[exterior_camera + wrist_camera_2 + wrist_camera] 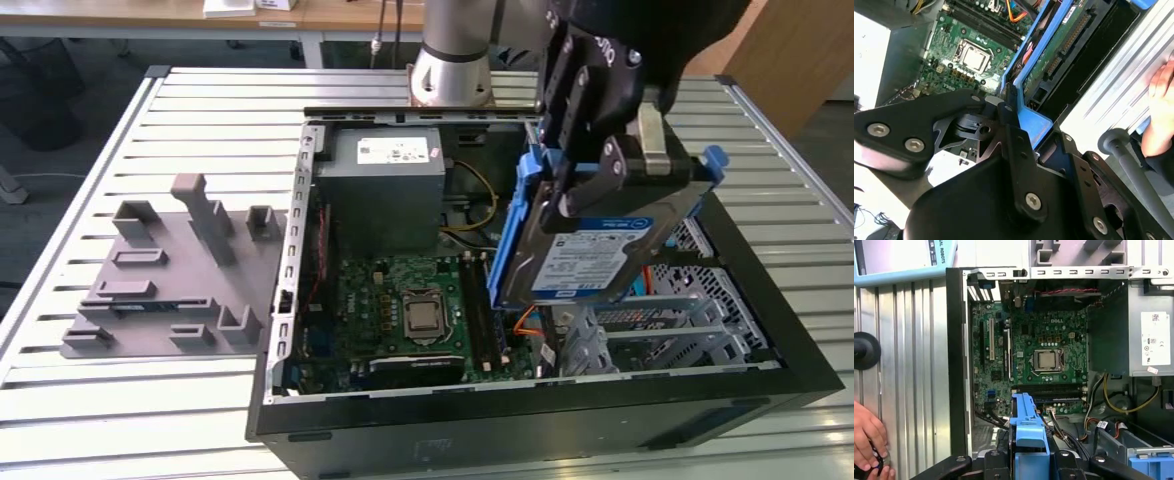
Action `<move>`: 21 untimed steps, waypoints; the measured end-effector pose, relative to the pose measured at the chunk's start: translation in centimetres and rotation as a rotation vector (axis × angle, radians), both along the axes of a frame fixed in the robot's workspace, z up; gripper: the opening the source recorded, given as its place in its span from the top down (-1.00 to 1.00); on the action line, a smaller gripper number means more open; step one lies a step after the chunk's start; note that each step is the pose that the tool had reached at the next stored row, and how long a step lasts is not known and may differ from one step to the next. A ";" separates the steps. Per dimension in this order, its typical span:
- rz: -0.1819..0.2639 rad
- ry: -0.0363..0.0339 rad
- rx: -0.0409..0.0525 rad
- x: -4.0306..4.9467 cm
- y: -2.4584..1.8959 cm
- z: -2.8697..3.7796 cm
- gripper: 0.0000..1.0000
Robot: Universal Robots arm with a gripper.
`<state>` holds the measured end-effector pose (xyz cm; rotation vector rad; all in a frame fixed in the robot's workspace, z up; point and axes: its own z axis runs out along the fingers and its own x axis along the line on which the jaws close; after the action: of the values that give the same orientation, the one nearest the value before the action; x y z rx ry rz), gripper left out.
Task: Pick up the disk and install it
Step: 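Insert the disk into the insertion slot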
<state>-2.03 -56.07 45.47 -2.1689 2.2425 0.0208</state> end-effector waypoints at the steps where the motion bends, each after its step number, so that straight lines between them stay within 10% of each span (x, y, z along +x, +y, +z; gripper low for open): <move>1: 0.000 0.0000 -0.0004 0.31 -0.01 -0.02 0.27; 9: 0.000 0.0000 -0.0008 2.54 -0.02 -0.13 0.27; 21: 0.000 0.0000 -0.0008 2.92 -0.63 -0.15 0.27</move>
<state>0.89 -56.70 45.33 -2.1694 2.2428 0.0199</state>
